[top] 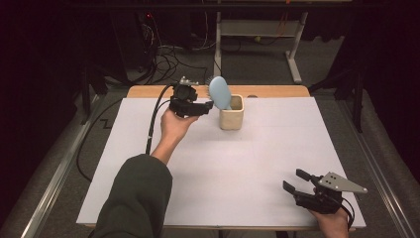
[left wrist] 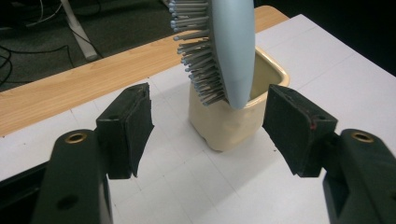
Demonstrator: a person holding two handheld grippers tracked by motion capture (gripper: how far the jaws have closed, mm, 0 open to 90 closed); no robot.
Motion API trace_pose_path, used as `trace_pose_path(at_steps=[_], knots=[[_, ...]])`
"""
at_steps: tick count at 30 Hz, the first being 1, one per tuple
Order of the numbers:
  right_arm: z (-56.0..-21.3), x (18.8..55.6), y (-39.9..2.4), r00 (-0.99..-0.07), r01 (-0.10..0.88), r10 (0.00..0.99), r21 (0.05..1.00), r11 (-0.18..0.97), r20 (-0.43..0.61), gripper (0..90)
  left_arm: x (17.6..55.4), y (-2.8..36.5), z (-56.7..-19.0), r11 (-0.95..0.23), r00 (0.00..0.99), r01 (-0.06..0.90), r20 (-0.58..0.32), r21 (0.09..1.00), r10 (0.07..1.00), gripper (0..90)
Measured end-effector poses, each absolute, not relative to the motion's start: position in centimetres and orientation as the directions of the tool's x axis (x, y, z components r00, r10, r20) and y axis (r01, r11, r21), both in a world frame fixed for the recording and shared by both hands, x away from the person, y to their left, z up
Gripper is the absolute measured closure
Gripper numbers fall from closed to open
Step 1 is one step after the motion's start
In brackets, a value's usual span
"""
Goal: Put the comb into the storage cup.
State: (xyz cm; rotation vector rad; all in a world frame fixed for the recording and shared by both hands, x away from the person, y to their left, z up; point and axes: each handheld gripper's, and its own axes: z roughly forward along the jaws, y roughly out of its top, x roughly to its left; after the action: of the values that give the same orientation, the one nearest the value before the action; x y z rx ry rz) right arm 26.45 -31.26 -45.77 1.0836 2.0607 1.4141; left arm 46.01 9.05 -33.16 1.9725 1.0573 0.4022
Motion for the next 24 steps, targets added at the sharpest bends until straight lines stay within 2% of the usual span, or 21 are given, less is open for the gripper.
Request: trace_pose_path(at_steps=[24], knots=[[-45.7, 26.4, -31.2, -0.613, 0.362, 0.785, 0.914, 0.184, 0.085, 32.2, 44.9, 10.4, -33.6, -0.286, 0.59, 0.522, -0.098, 0.804, 0.801, 33.6]])
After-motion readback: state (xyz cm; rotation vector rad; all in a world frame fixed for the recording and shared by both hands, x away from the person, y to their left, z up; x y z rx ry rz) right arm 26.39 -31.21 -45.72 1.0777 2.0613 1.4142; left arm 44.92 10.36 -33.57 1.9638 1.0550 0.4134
